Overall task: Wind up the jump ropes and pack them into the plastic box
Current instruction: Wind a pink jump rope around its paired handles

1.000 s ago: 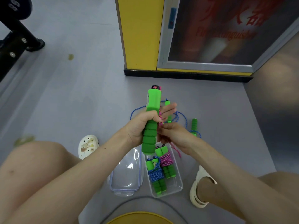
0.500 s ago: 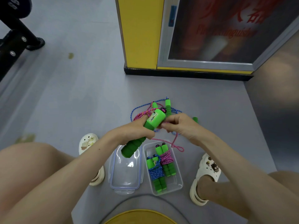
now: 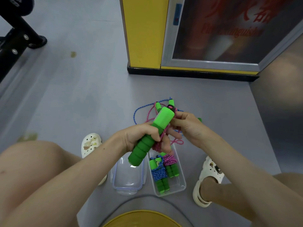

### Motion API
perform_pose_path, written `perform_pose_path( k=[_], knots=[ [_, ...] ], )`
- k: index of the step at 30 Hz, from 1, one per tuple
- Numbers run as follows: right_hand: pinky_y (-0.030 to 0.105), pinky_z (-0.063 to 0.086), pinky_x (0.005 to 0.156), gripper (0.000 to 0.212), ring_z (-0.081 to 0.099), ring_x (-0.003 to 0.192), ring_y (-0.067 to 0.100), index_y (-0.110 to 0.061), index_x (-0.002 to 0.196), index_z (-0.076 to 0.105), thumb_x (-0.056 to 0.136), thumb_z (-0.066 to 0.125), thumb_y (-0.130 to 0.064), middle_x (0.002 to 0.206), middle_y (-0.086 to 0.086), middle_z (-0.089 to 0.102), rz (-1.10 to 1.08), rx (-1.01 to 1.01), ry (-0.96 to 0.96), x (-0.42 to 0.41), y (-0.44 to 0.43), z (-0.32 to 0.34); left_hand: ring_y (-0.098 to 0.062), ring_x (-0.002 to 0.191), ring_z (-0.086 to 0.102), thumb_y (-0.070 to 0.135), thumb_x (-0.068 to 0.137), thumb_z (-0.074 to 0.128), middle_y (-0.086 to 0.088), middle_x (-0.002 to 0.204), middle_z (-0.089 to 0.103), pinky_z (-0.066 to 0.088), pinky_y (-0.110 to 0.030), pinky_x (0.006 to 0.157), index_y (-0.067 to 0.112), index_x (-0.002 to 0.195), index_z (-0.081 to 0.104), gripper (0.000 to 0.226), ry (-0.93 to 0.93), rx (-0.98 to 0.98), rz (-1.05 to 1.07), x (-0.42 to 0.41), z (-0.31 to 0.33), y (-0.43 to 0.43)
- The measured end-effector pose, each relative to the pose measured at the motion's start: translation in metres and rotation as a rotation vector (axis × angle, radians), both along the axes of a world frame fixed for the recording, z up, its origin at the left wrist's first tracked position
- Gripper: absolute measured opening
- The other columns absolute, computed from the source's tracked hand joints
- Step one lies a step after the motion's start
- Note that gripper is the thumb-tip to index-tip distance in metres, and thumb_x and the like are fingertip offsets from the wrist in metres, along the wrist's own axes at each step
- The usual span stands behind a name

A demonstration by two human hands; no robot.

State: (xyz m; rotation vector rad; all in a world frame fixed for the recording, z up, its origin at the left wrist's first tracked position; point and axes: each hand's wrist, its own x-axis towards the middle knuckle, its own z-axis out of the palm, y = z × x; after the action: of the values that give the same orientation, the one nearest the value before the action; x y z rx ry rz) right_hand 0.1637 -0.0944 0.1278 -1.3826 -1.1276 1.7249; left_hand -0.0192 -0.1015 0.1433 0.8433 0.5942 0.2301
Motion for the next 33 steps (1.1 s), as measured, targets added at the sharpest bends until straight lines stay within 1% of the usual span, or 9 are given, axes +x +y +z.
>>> perform_pose_path(
  k=[3,5,8,11,16,20,23,27,33],
  knots=[
    [0.023,0.051,0.068,0.012,0.060,0.068,0.014,-0.005,0.085,0.064,0.078,0.065,-0.014,0.077,0.008,0.063,-0.080,-0.092,0.149,-0.001,-0.004,-0.002,-0.032,0.082,0.066,0.016,0.043,0.077,-0.018,0.085,0.070,0.051,-0.040,0.087,-0.006,0.104,0.065,0.066,-0.180,-0.146,0.134,0.005,-0.002,0.000],
    [0.019,0.049,0.055,0.010,0.057,0.059,0.012,-0.002,0.087,0.061,0.090,0.052,-0.004,0.069,0.008,0.059,-0.022,-0.082,0.139,-0.005,-0.011,-0.003,-0.032,0.092,0.065,0.016,0.050,0.075,-0.019,0.098,0.070,0.046,-0.042,0.095,-0.002,0.116,0.063,0.070,-0.289,-0.159,0.161,0.010,-0.002,0.002],
    [0.016,0.047,0.062,0.033,0.058,0.066,0.004,-0.014,0.078,0.056,0.092,0.040,0.011,0.068,-0.010,0.060,0.031,-0.025,-0.006,-0.012,-0.018,-0.005,-0.034,0.105,0.063,0.008,0.053,0.067,-0.023,0.117,0.064,0.041,-0.045,0.105,0.000,0.128,0.056,0.076,-0.393,-0.191,0.258,0.020,0.000,0.005],
    [0.028,0.043,0.060,0.026,0.054,0.063,0.013,-0.008,0.076,0.059,0.091,0.045,0.008,0.067,0.001,0.062,0.138,0.039,-0.179,-0.018,-0.017,-0.010,-0.034,0.118,0.057,0.001,0.056,0.052,-0.022,0.132,0.055,0.046,-0.039,0.102,0.002,0.134,0.046,0.078,-0.420,-0.234,0.447,0.028,0.002,0.009],
    [0.021,0.035,0.050,0.012,0.043,0.049,0.009,-0.011,0.087,0.068,0.092,0.058,-0.011,0.054,-0.002,0.055,0.197,-0.005,-0.193,-0.017,-0.018,-0.008,-0.023,0.125,0.053,-0.001,0.064,0.046,-0.007,0.129,0.061,0.044,-0.033,0.096,0.018,0.110,0.066,0.054,-0.081,-0.105,0.680,0.028,0.008,0.016],
    [0.011,0.036,0.050,0.007,0.044,0.047,-0.001,-0.010,0.090,0.072,0.087,0.066,-0.012,0.052,-0.010,0.055,0.177,0.055,-0.308,-0.013,-0.012,-0.003,-0.011,0.072,0.056,0.003,0.066,0.058,-0.002,0.092,0.061,0.047,-0.019,0.056,0.013,0.105,0.057,0.040,0.396,0.232,0.502,0.025,0.014,0.014],
    [0.013,0.045,0.060,0.007,0.052,0.059,0.003,-0.015,0.080,0.070,0.084,0.068,-0.010,0.060,-0.007,0.061,0.130,0.059,-0.327,-0.007,-0.006,-0.001,-0.011,0.063,0.047,0.000,0.077,0.061,0.000,0.074,0.050,0.040,-0.022,0.054,0.020,0.086,0.047,0.026,0.660,0.472,0.326,0.021,0.008,0.014],
    [0.039,0.050,0.080,0.012,0.053,0.077,0.016,-0.020,0.079,0.069,0.086,0.066,-0.011,0.079,0.010,0.064,0.067,0.086,-0.286,0.000,0.000,-0.001,-0.013,0.060,0.043,0.001,0.081,0.059,-0.002,0.073,0.046,0.038,-0.021,0.051,0.018,0.081,0.043,0.023,0.723,0.448,0.209,0.012,0.001,0.013],
    [0.018,0.047,0.070,0.014,0.056,0.062,0.002,-0.017,0.081,0.067,0.090,0.060,-0.009,0.072,0.000,0.063,-0.028,0.125,-0.221,0.005,0.004,-0.001,-0.021,0.079,0.069,-0.006,0.074,0.048,-0.019,0.092,0.071,0.049,-0.017,0.063,0.000,0.104,0.055,0.031,0.391,0.103,0.129,0.007,-0.001,0.011]
  ],
)
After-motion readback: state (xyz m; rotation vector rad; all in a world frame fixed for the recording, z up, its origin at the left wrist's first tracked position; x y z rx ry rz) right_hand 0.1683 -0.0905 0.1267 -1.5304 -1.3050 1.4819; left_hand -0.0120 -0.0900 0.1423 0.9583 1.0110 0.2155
